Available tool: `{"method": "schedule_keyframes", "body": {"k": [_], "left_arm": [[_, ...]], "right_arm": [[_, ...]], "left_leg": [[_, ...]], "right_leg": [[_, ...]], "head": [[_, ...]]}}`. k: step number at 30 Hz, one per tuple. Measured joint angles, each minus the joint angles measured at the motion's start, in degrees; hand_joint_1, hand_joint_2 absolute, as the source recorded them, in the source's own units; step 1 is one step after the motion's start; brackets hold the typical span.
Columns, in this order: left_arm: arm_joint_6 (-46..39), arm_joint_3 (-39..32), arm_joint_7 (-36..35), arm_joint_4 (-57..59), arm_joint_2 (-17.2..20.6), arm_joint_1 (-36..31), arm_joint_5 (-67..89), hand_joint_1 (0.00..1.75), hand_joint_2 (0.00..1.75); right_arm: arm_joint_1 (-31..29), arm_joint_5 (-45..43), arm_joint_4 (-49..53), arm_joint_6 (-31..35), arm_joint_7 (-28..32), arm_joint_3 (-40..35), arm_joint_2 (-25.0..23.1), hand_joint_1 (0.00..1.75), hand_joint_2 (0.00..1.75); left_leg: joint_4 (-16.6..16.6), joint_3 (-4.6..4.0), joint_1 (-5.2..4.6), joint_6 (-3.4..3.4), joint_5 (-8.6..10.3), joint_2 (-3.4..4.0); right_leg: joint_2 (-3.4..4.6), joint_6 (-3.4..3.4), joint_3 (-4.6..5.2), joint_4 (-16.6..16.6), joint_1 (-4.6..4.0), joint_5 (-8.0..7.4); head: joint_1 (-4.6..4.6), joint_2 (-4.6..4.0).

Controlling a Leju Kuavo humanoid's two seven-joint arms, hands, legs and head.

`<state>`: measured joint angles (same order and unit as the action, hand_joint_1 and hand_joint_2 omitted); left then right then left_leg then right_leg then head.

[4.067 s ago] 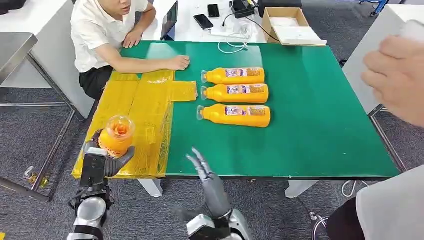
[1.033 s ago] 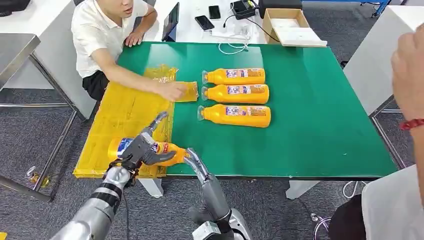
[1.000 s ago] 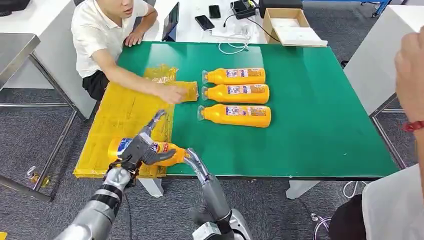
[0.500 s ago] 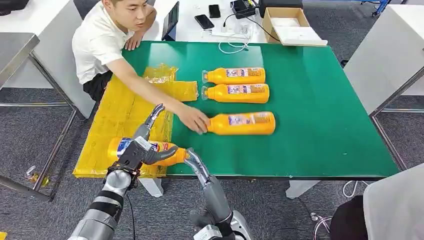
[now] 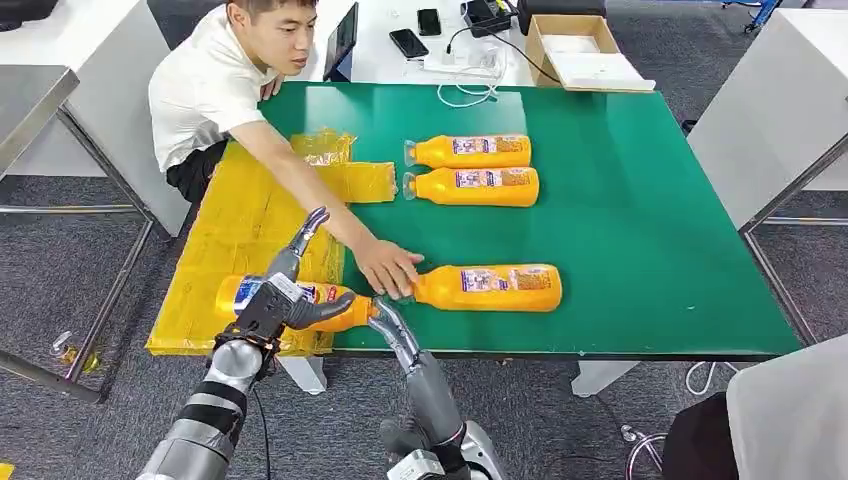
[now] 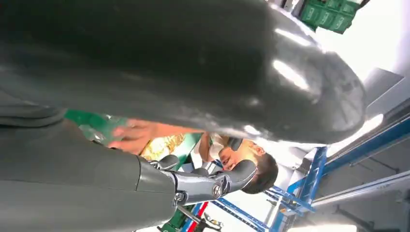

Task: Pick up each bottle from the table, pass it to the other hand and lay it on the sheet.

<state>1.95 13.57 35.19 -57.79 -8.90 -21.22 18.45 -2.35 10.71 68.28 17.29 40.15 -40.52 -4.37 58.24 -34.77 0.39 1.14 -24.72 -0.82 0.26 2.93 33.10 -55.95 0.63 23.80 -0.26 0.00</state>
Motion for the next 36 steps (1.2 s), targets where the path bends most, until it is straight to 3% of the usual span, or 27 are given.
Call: {"method": "schedule_keyframes", "body": {"k": [15, 16, 20, 22, 23, 25, 28, 36], "left_arm": [[0.0, 0.0, 0.0, -0.02, 0.0, 0.02, 0.0, 0.0, 1.75], [0.0, 0.0, 0.0, -0.02, 0.0, 0.02, 0.0, 0.0, 1.75], [0.66, -0.02, -0.07, -0.31, -0.02, 0.46, -1.32, 0.0, 1.75], [3.17, -1.24, -1.42, -11.56, -0.98, 9.3, -10.65, 0.0, 1.75], [2.45, -1.16, -2.23, -18.1, -1.25, 15.07, -20.84, 0.0, 1.75], [-0.21, -0.44, -3.74, -26.08, -1.55, 21.96, -32.64, 0.0, 1.75], [-1.36, -0.7, -4.02, -32.72, -0.94, 26.22, -35.12, 0.0, 1.75], [-1.77, 0.0, -4.22, -38.05, -0.76, 28.59, -36.04, 0.0, 1.75]], "right_arm": [[0.0, 0.0, 0.0, 0.0, 0.0, 0.0, 0.13, 0.0, 0.0], [0.0, 0.0, 0.0, 0.0, 0.0, 0.0, 0.13, 0.0, 1.75], [-0.03, 1.45, 0.0, 1.34, -1.19, 0.07, 0.24, 0.0, 1.75], [-0.41, 12.1, -0.22, 9.44, -8.52, 2.72, 4.18, 0.0, 1.75], [-0.98, 22.37, -1.4, 15.67, -9.63, 6.88, 7.09, 0.0, 1.75], [-1.95, 31.86, -4.05, 16.55, -4.88, 17.16, 9.97, 0.0, 1.75], [-2.19, 33.2, -5.38, 16.55, -3.08, 28.46, 10.99, 0.0, 1.75], [-0.65, 33.0, -5.75, 16.79, -4.17, 36.2, 10.34, 0.0, 1.75]], "left_leg": [[0.0, -0.01, 0.0, 0.0, 0.0, 0.0], [0.0, -0.01, 0.0, 0.0, 0.0, 0.0], [0.0, -0.04, 0.0, 0.0, 0.0, 0.01], [0.0, 0.18, -0.22, 0.05, -0.3, 0.43], [0.0, 0.27, -0.29, 0.12, -0.34, 0.66], [0.01, 0.06, -0.27, 0.25, -0.26, 0.45], [0.01, -0.24, -0.31, 0.45, -0.17, 0.01], [0.01, -0.18, -0.22, 0.44, -0.14, 0.04]], "right_leg": [[0.0, 0.0, 0.01, 0.0, 0.0, 0.0], [0.0, 0.0, 0.0, 0.0, 0.0, 0.0], [0.01, 0.0, -0.05, 0.0, 0.0, 0.0], [0.31, 0.07, -0.08, 0.02, 0.18, -0.03], [0.53, 0.07, -0.07, 0.03, 0.25, -0.01], [0.37, 0.04, -0.03, 0.19, 0.24, 0.05], [-0.11, 0.09, 0.08, 0.25, 0.27, 0.03], [-0.13, 0.09, 0.04, 0.2, 0.16, 0.01]], "head": [[0.0, 0.0], [0.0, 0.0], [0.0, 0.0], [-0.11, 0.0], [-0.35, 0.0], [-0.07, 0.0], [-0.09, 0.0], [-0.09, 0.0]]}}
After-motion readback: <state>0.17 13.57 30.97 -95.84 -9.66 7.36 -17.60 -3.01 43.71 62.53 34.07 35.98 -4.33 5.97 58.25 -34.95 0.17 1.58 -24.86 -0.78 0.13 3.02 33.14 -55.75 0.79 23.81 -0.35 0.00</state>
